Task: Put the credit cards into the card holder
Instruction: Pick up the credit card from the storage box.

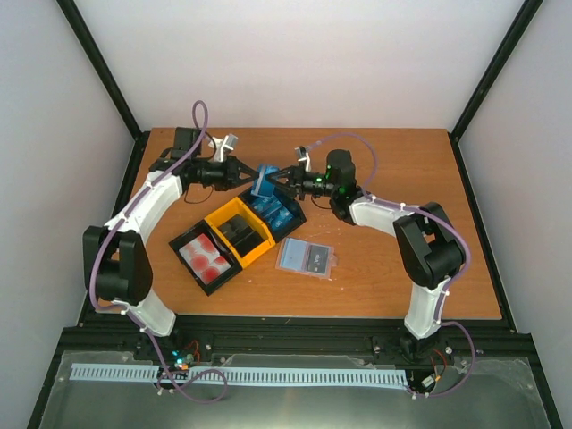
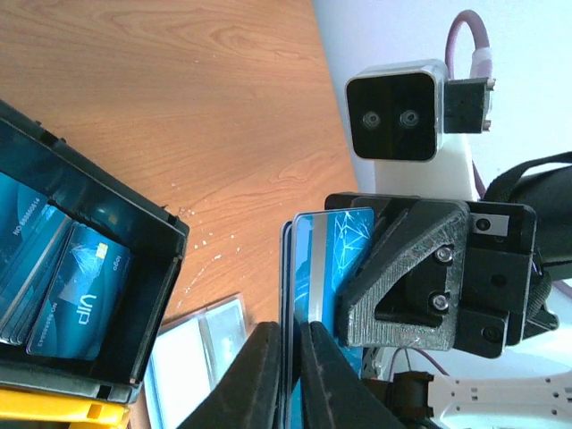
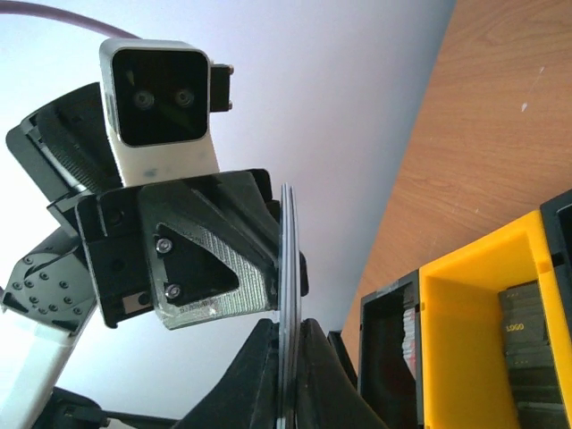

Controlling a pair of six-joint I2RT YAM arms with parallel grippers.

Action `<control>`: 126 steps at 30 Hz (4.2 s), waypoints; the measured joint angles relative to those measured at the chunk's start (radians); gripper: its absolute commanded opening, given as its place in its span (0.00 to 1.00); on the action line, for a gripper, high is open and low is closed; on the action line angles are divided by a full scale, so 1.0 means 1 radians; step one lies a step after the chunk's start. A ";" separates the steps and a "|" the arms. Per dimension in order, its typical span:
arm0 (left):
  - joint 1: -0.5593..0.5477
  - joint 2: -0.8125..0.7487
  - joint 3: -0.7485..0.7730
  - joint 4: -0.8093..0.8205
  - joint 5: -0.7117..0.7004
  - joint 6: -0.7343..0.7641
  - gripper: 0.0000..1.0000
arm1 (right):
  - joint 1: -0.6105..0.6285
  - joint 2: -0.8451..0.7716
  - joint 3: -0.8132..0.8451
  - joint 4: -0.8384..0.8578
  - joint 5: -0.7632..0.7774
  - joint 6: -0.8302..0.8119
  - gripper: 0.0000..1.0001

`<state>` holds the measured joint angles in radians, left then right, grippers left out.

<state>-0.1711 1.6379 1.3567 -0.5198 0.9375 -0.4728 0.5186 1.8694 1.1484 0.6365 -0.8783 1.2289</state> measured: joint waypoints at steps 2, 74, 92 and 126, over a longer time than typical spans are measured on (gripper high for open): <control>0.012 -0.006 -0.019 0.004 0.010 -0.001 0.16 | 0.002 0.000 -0.002 0.021 -0.008 0.017 0.03; 0.042 -0.076 -0.182 0.129 0.346 -0.108 0.23 | -0.040 0.031 -0.027 0.407 -0.101 0.332 0.03; 0.032 -0.038 -0.137 0.094 0.351 -0.094 0.26 | 0.014 0.032 0.019 0.273 -0.109 0.251 0.03; 0.065 -0.057 -0.150 0.112 0.278 -0.127 0.01 | -0.013 0.004 -0.143 0.346 -0.004 0.279 0.07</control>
<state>-0.1062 1.5810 1.2064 -0.4080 1.2156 -0.6003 0.5056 1.8732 1.0058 0.9825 -0.8825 1.5082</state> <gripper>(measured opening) 0.025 0.072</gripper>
